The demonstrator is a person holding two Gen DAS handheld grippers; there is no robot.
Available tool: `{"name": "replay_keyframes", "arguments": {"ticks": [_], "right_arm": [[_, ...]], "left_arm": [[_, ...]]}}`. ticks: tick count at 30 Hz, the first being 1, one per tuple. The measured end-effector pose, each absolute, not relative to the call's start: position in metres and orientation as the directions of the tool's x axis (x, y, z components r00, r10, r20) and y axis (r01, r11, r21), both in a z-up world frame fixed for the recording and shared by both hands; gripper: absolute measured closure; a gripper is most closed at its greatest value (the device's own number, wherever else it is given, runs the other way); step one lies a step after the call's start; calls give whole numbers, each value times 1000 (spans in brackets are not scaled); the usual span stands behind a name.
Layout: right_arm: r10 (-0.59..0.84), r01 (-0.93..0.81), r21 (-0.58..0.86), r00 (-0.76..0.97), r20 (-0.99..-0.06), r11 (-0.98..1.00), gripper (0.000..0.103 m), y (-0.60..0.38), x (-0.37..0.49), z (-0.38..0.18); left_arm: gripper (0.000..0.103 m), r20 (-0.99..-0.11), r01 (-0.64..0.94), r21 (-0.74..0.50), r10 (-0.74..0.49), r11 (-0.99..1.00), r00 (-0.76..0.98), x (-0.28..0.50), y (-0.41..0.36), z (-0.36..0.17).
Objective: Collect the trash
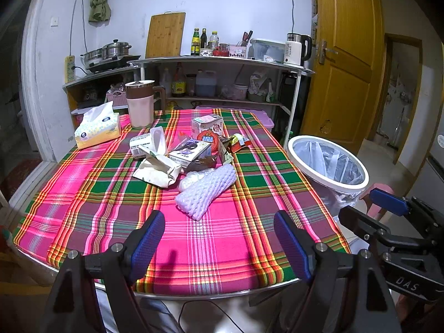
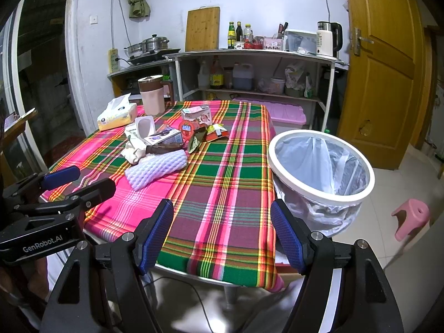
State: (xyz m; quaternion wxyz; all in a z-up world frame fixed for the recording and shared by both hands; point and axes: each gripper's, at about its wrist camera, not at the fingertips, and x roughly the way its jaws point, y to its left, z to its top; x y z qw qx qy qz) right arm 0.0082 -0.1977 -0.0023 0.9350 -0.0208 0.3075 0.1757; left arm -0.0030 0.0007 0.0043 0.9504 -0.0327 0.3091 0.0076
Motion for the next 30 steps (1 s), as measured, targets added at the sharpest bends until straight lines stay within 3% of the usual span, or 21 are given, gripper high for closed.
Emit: {"name": "replay_keyframes", "arguments": {"ticks": [30], "right_arm": [[313, -342, 64, 749, -583, 937, 30, -196, 10, -4]], "left_arm": [[22, -590, -33, -61, -9, 998, 808, -4, -1, 5]]}}
